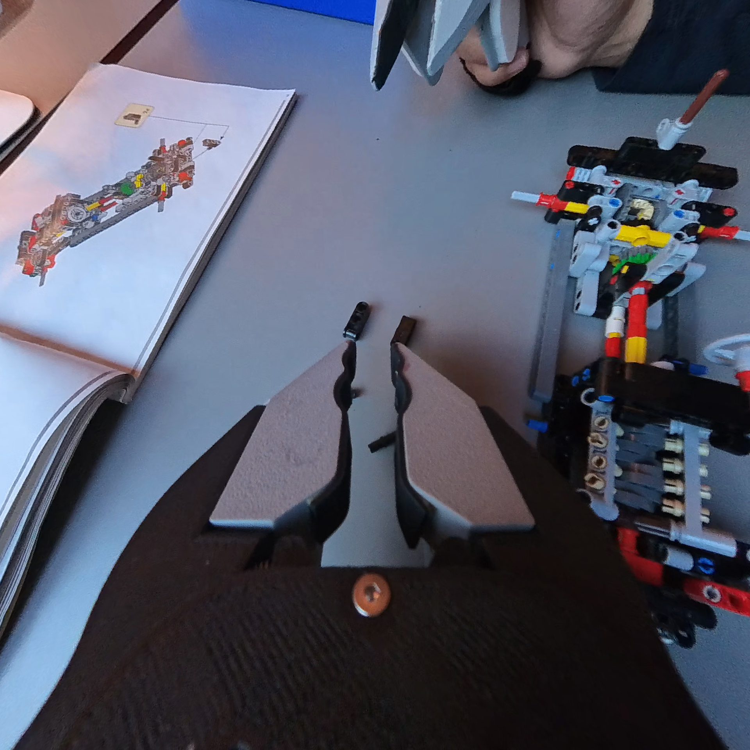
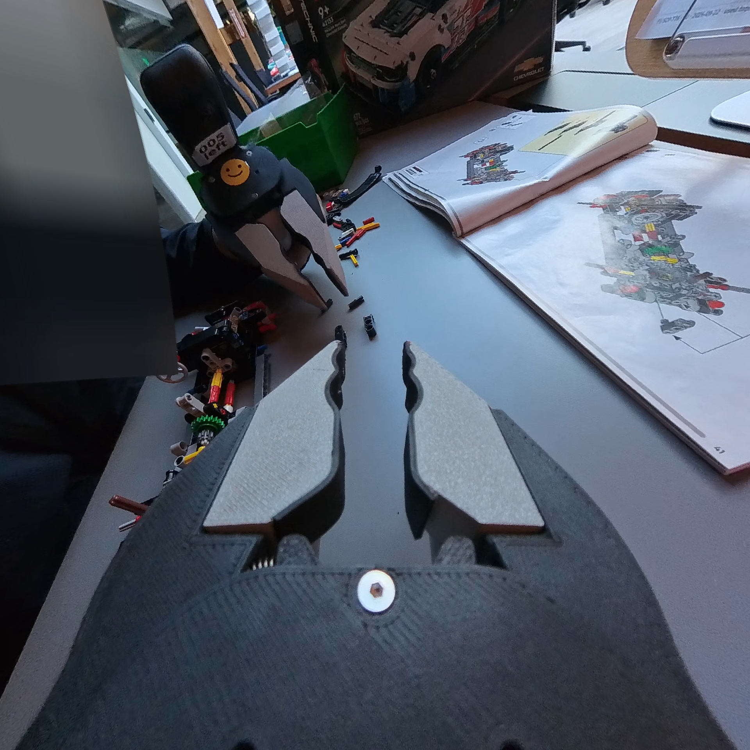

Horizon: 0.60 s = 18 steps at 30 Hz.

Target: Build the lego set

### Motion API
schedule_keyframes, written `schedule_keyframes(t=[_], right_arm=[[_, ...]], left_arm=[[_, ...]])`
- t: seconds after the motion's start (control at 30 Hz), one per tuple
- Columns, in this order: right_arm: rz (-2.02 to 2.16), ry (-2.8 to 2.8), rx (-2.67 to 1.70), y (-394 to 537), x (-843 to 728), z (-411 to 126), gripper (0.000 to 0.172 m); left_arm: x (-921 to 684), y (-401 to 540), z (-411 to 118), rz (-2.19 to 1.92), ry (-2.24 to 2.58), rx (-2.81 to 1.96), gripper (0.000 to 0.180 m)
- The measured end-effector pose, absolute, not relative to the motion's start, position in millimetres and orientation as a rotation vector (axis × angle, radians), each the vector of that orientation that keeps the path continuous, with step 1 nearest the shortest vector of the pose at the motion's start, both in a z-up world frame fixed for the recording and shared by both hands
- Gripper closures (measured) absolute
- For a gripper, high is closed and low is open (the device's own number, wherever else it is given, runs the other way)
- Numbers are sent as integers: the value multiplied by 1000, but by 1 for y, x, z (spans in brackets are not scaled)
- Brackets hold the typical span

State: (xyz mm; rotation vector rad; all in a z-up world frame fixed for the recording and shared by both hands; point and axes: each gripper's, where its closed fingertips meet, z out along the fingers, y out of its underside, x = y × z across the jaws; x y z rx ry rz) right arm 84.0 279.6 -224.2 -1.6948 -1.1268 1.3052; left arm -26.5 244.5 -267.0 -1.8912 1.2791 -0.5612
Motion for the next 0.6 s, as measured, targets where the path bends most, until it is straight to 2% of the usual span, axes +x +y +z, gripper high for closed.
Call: schedule_keyframes(t=[0.6], right_arm=[[1279, -1216, -1694, 273, 72, -230, 146]], left_arm=[[-8, 233, -291, -522, 1450, -1935, 167]])
